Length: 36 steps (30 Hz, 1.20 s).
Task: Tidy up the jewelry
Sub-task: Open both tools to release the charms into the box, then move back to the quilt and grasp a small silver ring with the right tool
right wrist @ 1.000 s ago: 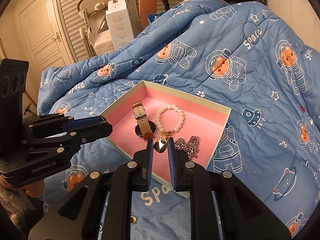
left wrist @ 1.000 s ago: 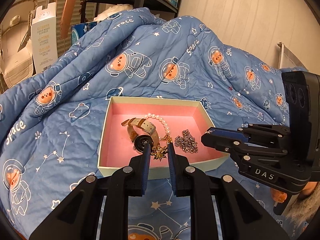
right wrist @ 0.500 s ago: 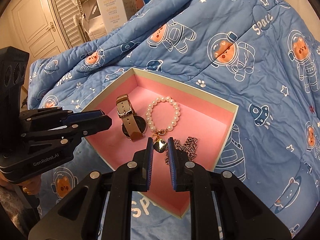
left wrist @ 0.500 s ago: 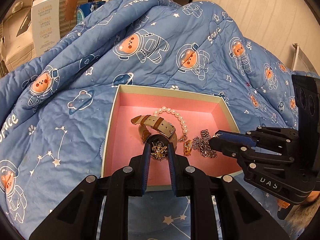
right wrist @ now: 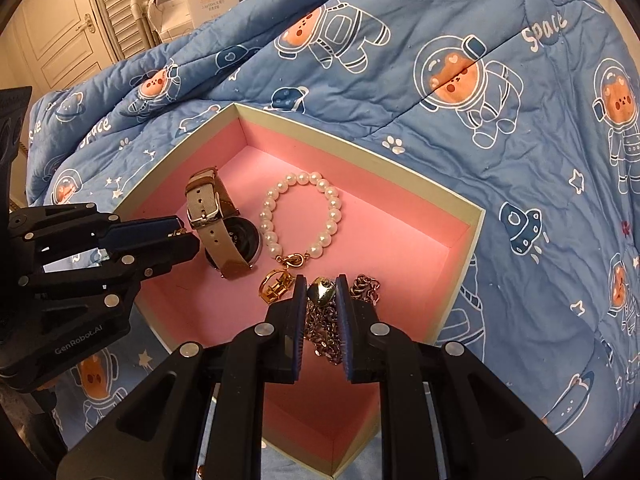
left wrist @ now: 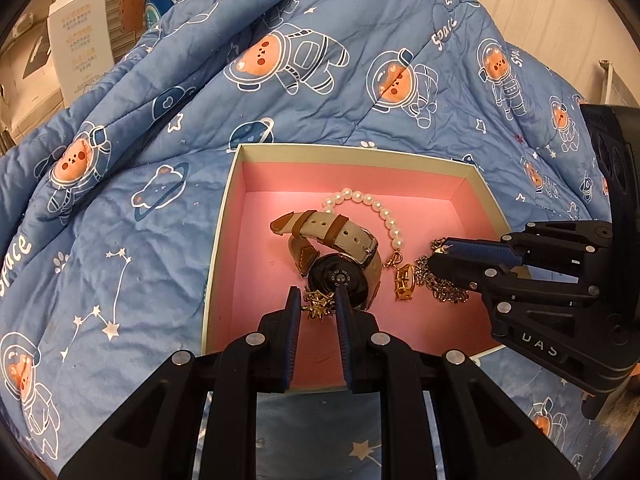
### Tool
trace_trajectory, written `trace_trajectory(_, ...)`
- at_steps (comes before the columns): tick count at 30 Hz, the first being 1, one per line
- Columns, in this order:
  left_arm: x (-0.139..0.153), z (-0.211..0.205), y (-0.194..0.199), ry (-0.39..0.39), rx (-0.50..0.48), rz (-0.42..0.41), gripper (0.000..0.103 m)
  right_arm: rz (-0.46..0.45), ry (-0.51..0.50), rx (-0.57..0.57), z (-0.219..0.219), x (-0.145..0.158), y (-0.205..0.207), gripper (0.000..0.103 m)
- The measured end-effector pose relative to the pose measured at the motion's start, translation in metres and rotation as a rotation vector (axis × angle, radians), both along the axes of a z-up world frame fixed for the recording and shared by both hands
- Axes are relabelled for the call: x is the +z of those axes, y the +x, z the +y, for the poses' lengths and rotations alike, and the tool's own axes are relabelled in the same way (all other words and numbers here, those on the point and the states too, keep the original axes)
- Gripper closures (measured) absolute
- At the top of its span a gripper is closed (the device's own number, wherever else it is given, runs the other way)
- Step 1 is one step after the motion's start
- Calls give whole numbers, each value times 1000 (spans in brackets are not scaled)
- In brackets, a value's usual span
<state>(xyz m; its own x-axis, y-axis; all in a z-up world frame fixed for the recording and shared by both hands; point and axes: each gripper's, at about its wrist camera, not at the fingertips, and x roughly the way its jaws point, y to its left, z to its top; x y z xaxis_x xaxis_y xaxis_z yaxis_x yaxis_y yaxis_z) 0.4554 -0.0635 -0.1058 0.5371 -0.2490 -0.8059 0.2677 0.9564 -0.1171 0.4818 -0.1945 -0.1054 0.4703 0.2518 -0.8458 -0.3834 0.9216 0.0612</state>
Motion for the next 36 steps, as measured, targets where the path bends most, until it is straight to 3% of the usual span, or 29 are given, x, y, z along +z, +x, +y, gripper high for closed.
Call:
trace_trajectory(6, 2, 0, 2, -7, 4, -3, 86, 3, -25, 2, 4, -2, 3, 88)
trace_trajectory(11, 8, 2, -3, -16, 7, -33, 71, -13, -39, 0, 3, -1, 5, 87)
trace_trajectory(14, 14, 3, -9, -22, 7, -62, 57, -26, -29, 6, 1, 1, 5, 72)
trace_trajectory(16, 18, 2, -15, -8, 3, -85, 48, -59, -35, 1, 1, 6, 3, 54)
trace_trajectory(18, 23, 1, -23, 13, -10, -111, 42, -106, -44, -5, 0, 14, 0, 43)
trace_trajectory(21, 31, 0, -39, 71, -9, -171, 24, -172, -58, -22, -4, 24, -3, 30)
trace_trajectory(25, 37, 6, -60, 77, 4, -220, 6, -346, -82, -100, -15, 40, -18, 8)
trace_trajectory(27, 40, 12, -72, 51, 20, -237, 7, -410, -54, -123, -22, 47, -28, 6)
trace_trajectory(33, 39, 38, -101, -219, 38, -187, 7, -340, -8, -141, -34, 42, -53, 6)
trace_trajectory(36, 40, 41, -119, -217, 57, -220, 7, -340, 13, -169, -41, 40, -74, 6)
